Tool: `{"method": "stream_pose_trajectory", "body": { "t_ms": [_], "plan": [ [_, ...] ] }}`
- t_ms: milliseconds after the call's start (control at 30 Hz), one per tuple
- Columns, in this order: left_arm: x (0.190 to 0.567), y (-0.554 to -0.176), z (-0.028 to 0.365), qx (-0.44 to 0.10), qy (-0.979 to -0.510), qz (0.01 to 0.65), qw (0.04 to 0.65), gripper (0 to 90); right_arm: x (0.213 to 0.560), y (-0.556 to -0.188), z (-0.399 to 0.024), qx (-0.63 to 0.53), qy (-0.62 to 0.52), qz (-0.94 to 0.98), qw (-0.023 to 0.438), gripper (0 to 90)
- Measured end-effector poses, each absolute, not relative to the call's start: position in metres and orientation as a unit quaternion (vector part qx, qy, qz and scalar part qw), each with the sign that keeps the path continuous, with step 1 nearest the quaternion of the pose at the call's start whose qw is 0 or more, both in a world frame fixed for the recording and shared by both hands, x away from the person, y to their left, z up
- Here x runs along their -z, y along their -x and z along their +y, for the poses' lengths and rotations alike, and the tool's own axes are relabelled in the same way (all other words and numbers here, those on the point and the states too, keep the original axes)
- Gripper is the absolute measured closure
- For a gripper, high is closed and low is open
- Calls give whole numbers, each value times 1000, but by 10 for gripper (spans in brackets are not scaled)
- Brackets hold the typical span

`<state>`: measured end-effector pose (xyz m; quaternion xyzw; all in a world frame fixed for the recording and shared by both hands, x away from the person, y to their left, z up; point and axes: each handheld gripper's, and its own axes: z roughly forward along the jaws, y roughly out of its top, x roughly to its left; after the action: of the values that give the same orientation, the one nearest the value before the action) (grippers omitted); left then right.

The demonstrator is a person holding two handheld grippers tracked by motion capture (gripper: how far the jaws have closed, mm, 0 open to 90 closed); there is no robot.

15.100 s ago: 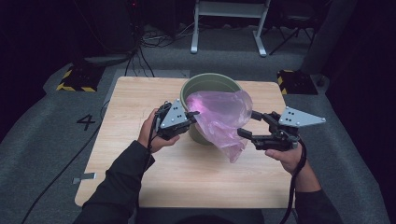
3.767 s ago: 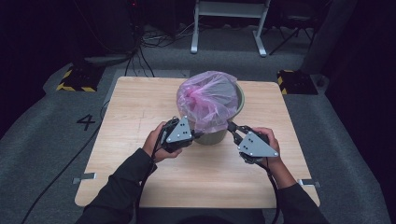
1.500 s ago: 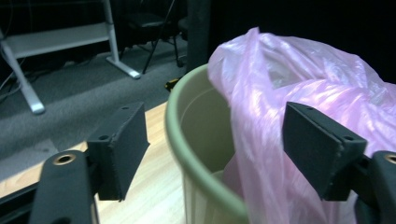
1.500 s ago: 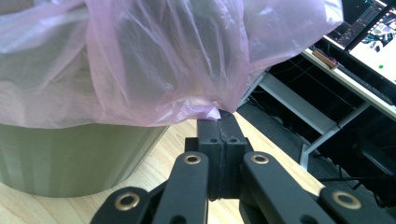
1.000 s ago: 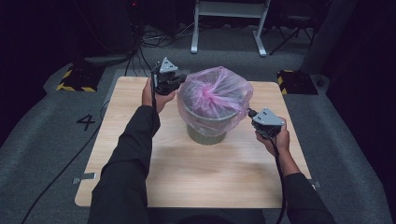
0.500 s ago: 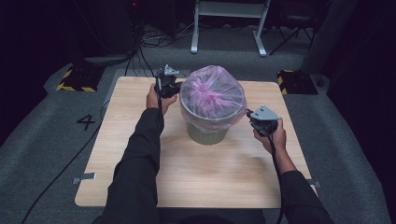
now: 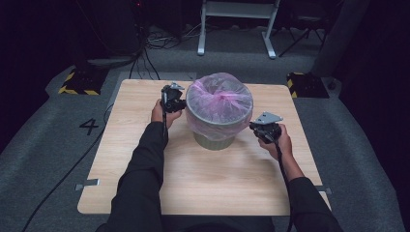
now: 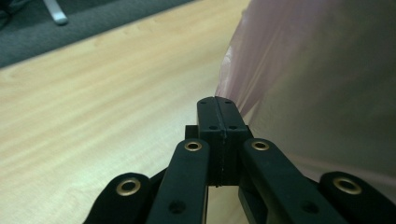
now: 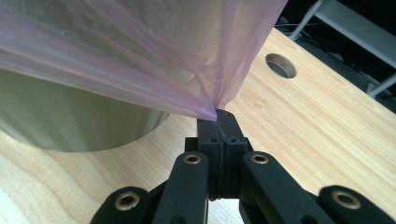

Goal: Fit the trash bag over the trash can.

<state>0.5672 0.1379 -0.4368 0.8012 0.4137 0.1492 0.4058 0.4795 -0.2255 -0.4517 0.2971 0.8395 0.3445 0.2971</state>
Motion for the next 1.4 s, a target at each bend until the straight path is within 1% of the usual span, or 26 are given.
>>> {"method": "stream_pose_trajectory", "body": {
  "t_ms": [100,167,200,233,267,300,333,367,400,433,467,500,533,633,700,767,800,900,933,1067,1200,1400],
  "plan": [
    [445,-562,144,-137,-801,416,409,900,458,-478,-225,-334,-293,852,277,900],
    [447,-558,150,-138,-799,414,415,900,461,-477,-228,-339,-297,854,259,900],
    [448,-555,153,-142,-797,412,419,856,462,-477,-232,-340,-297,857,250,900],
    [449,-553,156,-150,-795,410,422,856,462,-477,-232,-340,-297,857,250,900],
    [448,-550,160,-160,-789,414,425,721,462,-477,-238,-344,-306,855,238,900],
    [447,-548,165,-164,-781,419,433,721,462,-477,-238,-344,-306,855,238,900],
    [445,-545,171,-164,-774,420,444,688,461,-477,-241,-347,-311,852,237,900],
    [441,-542,176,-173,-764,429,450,599,460,-477,-245,-352,-315,850,233,900],
    [437,-538,182,-181,-754,435,458,480,459,-477,-248,-360,-317,846,233,826],
    [433,-533,188,-180,-745,438,470,382,458,-476,-252,-370,-322,840,232,726],
    [427,-528,193,-183,-743,433,476,313,456,-476,-256,-379,-324,837,226,698],
    [422,-521,197,-193,-746,423,477,262,454,-474,-260,-388,-323,835,219,643],
    [417,-515,200,-206,-752,411,472,238,452,-472,-264,-397,-322,832,217,595],
    [406,-494,208,-229,-769,386,455,208,444,-467,-278,-412,-334,822,207,422],
    [404,-478,209,-233,-784,369,442,206,438,-461,-287,-421,-336,817,207,364],
    [405,-463,207,-239,-798,354,426,177,428,-453,-298,-438,-330,811,204,285],
    [407,-456,207,-237,-803,347,422,177,428,-453,-298,-438,-330,811,204,285],
    [415,-438,206,-220,-814,341,415,173,417,-447,-303,-458,-325,805,190,235],
    [417,-432,205,-216,-818,339,411,172,413,-445,-303,-465,-324,802,191,235],
    [433,-410,204,-192,-829,331,408,173,394,-439,-298,-469,-316,798,209,230],
    [453,-392,201,-171,-840,332,395,172,364,-436,-286,-468,-306,794,239,227],
    [478,-374,201,-143,-846,338,386,172,324,-442,-259,-477,-287,792,253,235]
  ]
}}
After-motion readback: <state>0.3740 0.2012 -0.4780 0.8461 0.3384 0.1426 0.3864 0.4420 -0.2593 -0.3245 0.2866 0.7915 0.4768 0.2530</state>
